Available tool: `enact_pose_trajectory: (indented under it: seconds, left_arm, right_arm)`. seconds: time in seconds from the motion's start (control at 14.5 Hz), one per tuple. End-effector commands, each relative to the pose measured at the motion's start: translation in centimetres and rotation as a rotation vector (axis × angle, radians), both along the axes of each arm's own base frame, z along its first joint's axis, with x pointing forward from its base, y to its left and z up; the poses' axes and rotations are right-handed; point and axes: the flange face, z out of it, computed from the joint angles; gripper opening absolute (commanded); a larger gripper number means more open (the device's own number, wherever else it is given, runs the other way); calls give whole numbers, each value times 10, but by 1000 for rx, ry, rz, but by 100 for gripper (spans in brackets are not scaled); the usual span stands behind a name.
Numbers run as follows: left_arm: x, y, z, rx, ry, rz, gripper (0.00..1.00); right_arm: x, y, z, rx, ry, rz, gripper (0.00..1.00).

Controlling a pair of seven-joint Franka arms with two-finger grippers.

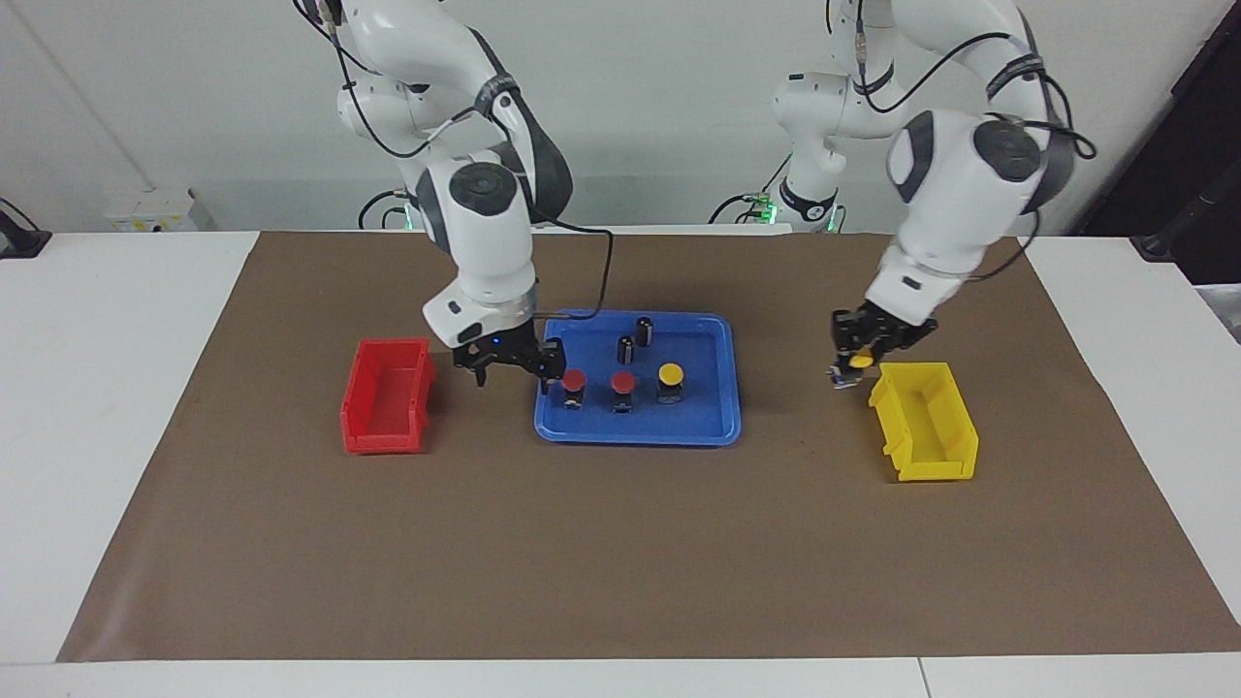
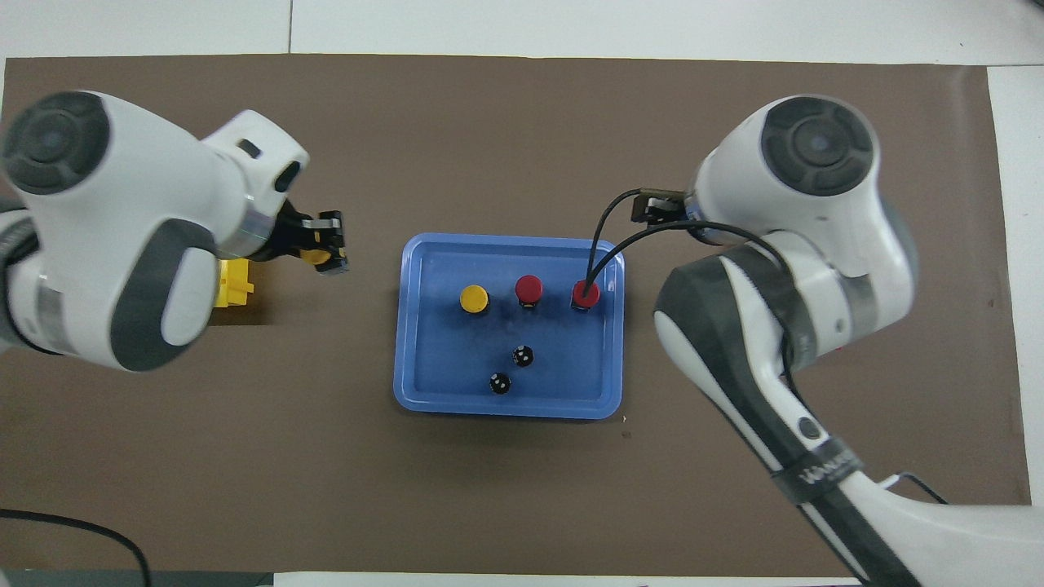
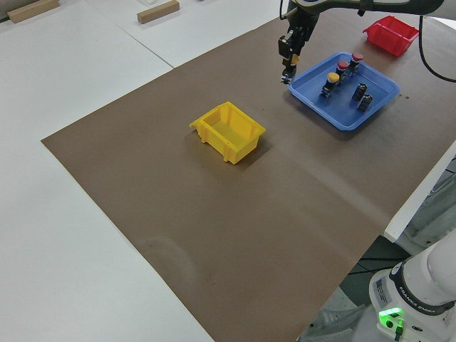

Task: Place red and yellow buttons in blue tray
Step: 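Set the yellow button in the tray while the right gripper withdraws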

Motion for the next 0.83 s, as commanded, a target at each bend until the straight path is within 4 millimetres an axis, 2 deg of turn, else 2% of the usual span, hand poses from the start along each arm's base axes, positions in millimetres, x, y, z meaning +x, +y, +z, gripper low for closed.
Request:
enact_pose_trajectory:
  seconds: [0.0,0.14,0.28,0.41,0.62,0.69,0.76]
  left_arm:
    - [-27,-30,-40,-13,-10,12,1]
    - [-36,-40,-64,-20,-27,-2,1]
    - [-41,-60,-84,-24,-34,2,1]
    - [-34,-55,-89,-29,-50,5,1]
    - [-28,-45,-92,-25,-46,14,4]
    - [-28,-42,-94,-23,-44,15,10]
    - [-32,-40,-99,-16,-34,13,21]
  right_arm:
    - [-3,-64,50,-9,1,23,100]
    - [-20,-96,79,-22,15,26,100]
    - [-42,-132,105,-36,48,36,100]
    - [-62,-164,122,-26,86,54,100]
    - [-72,-185,112,-12,123,96,100]
    - [-74,-188,112,15,129,95,100]
    - [-75,-192,112,25,133,92,100]
